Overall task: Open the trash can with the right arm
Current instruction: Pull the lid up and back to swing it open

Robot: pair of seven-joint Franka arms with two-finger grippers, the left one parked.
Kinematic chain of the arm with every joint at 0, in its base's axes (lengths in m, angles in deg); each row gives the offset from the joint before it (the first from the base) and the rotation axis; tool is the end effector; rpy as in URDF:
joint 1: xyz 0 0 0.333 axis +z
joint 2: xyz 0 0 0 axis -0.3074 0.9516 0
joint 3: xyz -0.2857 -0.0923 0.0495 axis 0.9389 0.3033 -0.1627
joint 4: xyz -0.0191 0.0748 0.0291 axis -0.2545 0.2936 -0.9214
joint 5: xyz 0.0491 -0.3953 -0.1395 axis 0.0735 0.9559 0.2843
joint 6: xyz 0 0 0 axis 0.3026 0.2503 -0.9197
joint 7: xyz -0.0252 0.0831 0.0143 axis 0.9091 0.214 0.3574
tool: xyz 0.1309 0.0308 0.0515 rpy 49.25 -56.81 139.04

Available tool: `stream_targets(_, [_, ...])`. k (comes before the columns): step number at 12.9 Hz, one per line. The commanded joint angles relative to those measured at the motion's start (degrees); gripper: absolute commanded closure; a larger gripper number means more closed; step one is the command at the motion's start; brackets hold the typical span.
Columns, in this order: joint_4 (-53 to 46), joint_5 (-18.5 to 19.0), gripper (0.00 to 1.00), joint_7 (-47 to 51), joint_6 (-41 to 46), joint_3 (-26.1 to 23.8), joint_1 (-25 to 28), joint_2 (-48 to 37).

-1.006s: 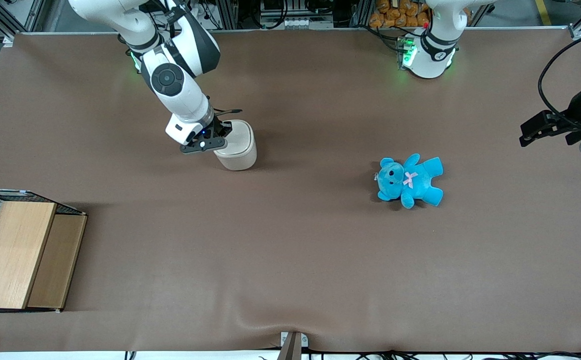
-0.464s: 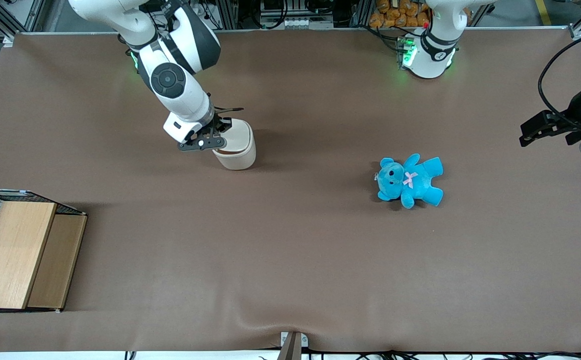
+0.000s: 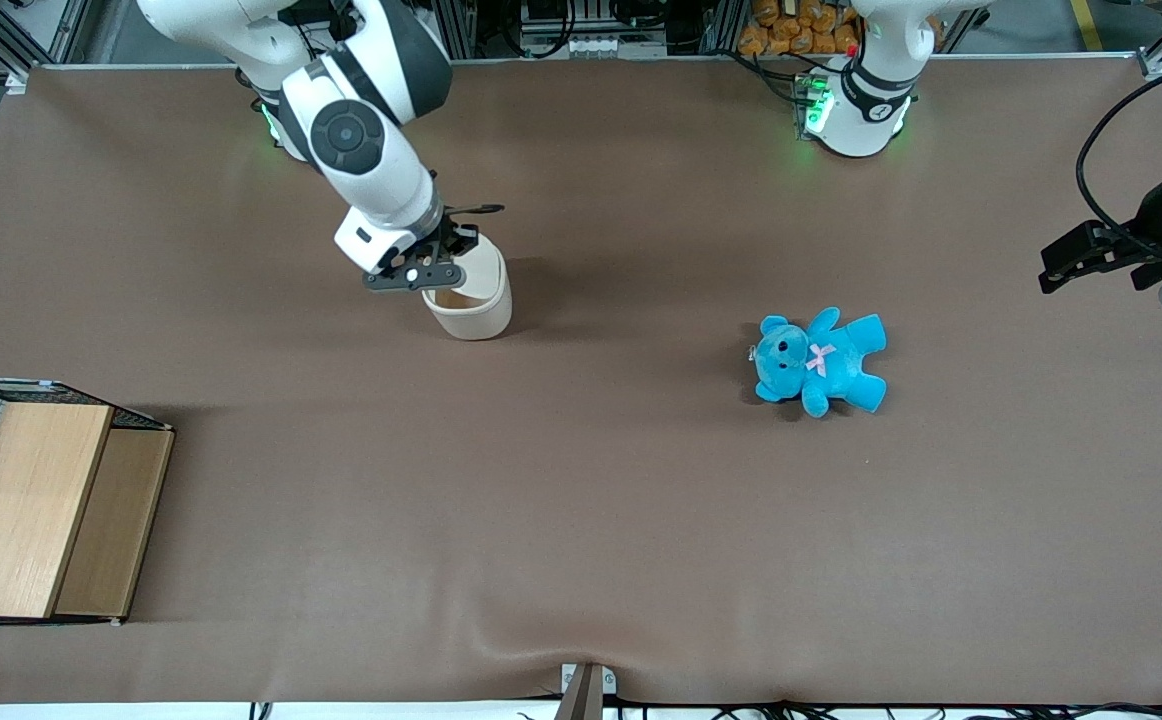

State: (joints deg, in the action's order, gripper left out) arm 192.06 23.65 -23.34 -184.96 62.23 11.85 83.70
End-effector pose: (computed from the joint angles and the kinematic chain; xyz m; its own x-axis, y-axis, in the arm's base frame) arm 0.4429 0.3454 0.3220 0.9849 0.0374 -0.1690 0.0282 -0.9980 -0.0566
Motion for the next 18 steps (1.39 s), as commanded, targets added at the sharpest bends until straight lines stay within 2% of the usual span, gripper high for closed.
stream_targets(1, [-2.8,-2.5,1.00,1.6,2.8,0.0,0.4,-0.3])
stream_targets(4, [-6.6,-5.4,0.95,4.0,4.9,0.0,1.1,0.0])
stream_targets(5, [-7.5,-6.0,0.83,5.5,5.0,0.0,1.7,0.1])
stream_targets(6, [-8.3,-6.2,0.53,6.6,5.0,0.0,2.0,0.5])
stream_targets(7, [-9.2,-6.4,0.30,7.1,5.0,0.0,2.1,0.7])
stream_targets(8, [-9.8,-6.6,0.11,7.2,5.1,0.0,2.1,0.7])
stream_targets(9, [-10.7,-6.5,0.00,6.9,5.1,0.0,1.9,0.7])
stream_targets(12, [-17.1,-6.2,0.00,6.6,11.4,0.7,-0.4,2.5])
stream_targets(15, [-27.3,-6.3,0.00,6.1,22.2,0.4,-7.4,6.2])
stream_targets(18, [-30.9,-6.5,0.00,6.6,26.6,0.4,-12.9,7.3])
